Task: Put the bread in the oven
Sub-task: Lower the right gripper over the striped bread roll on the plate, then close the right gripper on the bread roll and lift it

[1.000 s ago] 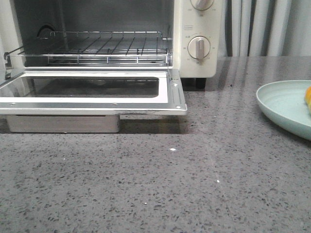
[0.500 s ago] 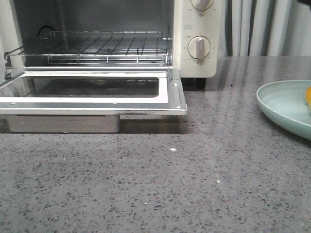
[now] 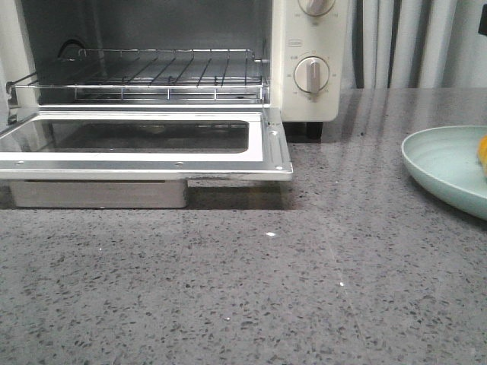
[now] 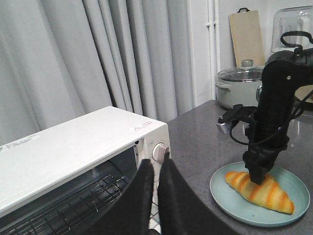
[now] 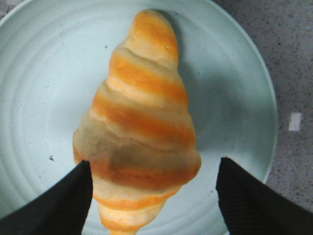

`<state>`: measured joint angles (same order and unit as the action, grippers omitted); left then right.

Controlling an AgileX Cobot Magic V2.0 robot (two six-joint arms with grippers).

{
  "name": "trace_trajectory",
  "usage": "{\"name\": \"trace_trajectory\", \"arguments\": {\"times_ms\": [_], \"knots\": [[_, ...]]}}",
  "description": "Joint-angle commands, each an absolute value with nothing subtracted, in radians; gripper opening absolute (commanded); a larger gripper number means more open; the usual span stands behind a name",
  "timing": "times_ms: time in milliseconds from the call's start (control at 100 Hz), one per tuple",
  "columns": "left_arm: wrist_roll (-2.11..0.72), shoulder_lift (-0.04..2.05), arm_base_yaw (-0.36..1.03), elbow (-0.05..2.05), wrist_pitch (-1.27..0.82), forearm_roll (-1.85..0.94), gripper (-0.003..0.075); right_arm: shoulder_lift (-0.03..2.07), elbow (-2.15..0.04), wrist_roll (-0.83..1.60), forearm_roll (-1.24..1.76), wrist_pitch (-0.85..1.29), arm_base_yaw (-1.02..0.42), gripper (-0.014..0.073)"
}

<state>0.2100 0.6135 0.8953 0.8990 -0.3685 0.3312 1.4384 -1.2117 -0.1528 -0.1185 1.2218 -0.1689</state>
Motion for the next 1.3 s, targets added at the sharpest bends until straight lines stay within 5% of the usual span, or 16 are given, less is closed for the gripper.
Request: {"name": "trace_trajectory", "arguments": {"times_ms": [0, 460, 760, 1080, 1290], "knots": [[0.221, 0.617, 0.903, 0.932, -0.292, 0.342, -0.0020, 1.427, -1.242, -0.143, -0.125, 1.201, -0.161, 0.0479], [0.221, 0.617, 0.903, 0.932, -0.292, 0.343, -0.0020, 1.470, -1.242, -0.143, -0.106, 1.195, -0.161, 0.0463], [0.221, 0.617, 0.903, 0.932, -0.292, 0.344, -0.0020, 1.470, -1.242, -0.143, -0.087, 1.204, -0.161, 0.0217], [0.221, 0.615, 0.903, 0.932, -0.290, 0.344, -0.0020, 1.510, -1.152, -0.143, -0.085, 1.193, -0.161, 0.0124], [0.221, 0.615, 0.903, 0.932, -0.290, 0.344, -0.0020, 1.510, -1.149, -0.143, -0.085, 1.174, -0.161, -0.0073]]}}
